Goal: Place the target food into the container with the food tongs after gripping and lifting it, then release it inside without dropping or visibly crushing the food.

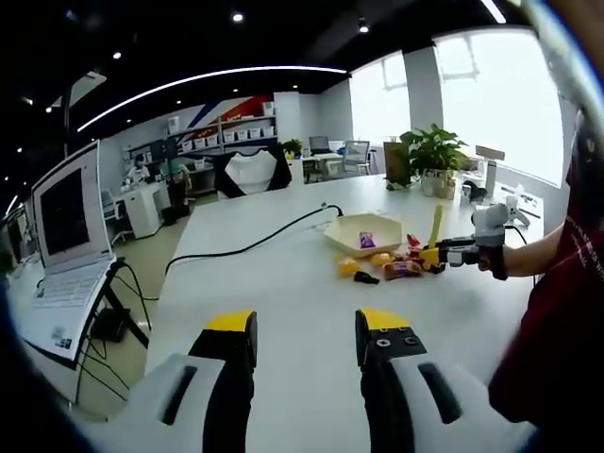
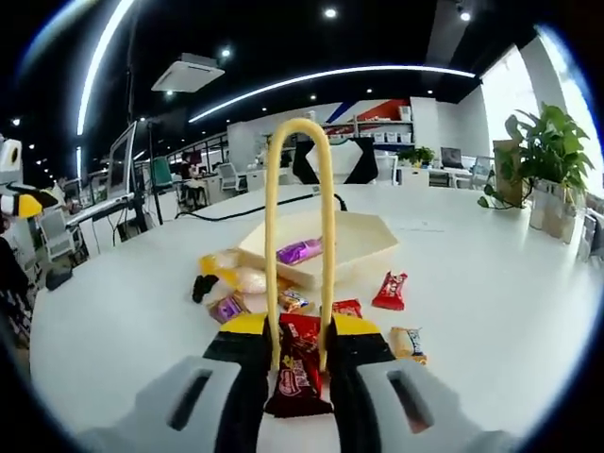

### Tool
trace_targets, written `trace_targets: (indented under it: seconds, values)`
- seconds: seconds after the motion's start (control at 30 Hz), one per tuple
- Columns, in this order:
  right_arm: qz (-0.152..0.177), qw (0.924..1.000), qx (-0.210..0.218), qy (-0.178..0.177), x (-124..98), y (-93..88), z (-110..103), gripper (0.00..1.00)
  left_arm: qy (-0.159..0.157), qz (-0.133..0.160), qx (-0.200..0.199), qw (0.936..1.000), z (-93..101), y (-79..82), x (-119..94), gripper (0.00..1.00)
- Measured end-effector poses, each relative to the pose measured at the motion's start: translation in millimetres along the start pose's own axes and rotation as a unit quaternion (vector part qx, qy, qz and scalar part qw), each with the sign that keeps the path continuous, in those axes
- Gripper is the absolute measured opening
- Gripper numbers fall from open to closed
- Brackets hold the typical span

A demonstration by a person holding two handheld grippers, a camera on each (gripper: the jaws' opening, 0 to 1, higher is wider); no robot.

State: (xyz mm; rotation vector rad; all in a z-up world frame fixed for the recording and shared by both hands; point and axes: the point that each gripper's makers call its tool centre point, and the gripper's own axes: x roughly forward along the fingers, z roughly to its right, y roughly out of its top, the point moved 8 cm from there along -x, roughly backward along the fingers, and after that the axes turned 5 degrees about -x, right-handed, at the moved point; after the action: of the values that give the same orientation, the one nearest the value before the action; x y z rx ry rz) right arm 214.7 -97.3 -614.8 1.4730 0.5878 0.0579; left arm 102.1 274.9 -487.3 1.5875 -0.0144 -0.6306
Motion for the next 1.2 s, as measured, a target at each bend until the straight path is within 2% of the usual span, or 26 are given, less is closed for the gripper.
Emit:
trace_targets:
  seconds: [0.17, 0.4, 0.63, 0.73, 0.83, 1.03, 1.2]
  values:
    - [-0.005, 0.9999, -0.006, 0.006, -4, 1.9, -2, 0.19, -0.005, 0.002, -0.003, 1.0000, 1.2, -0.3, 4, 0.44]
    - [0.005, 1.0000, -0.001, 0.004, -11, 13.9, -1, 0.19, -0.017, 0.007, -0.001, 0.9998, 3.3, 2.6, 12, 0.44]
    - [0.043, 0.9991, -0.001, 0.006, -17, 48.9, 6, 0.19, -0.033, 0.008, 0.000, 0.9994, 8.9, 2.9, 21, 0.44]
    - [0.050, 0.9988, -0.004, 0.002, -16, 58.1, 10, 0.19, -0.035, 0.010, -0.001, 0.9993, 10.2, 3.0, 22, 0.44]
    - [0.062, 0.9981, -0.005, 0.000, -12, 73.1, 17, 0.19, -0.037, 0.011, -0.003, 0.9992, 12.0, 2.1, 23, 0.44]
    - [0.076, 0.9970, -0.009, -0.004, -2, 91.6, 29, 0.19, -0.034, 0.015, -0.009, 0.9993, 13.2, 0.2, 20, 0.44]
    - [0.085, 0.9962, -0.019, -0.007, 18, 106.7, 37, 0.19, -0.034, 0.018, -0.018, 0.9991, 16.3, -1.5, 15, 0.44]
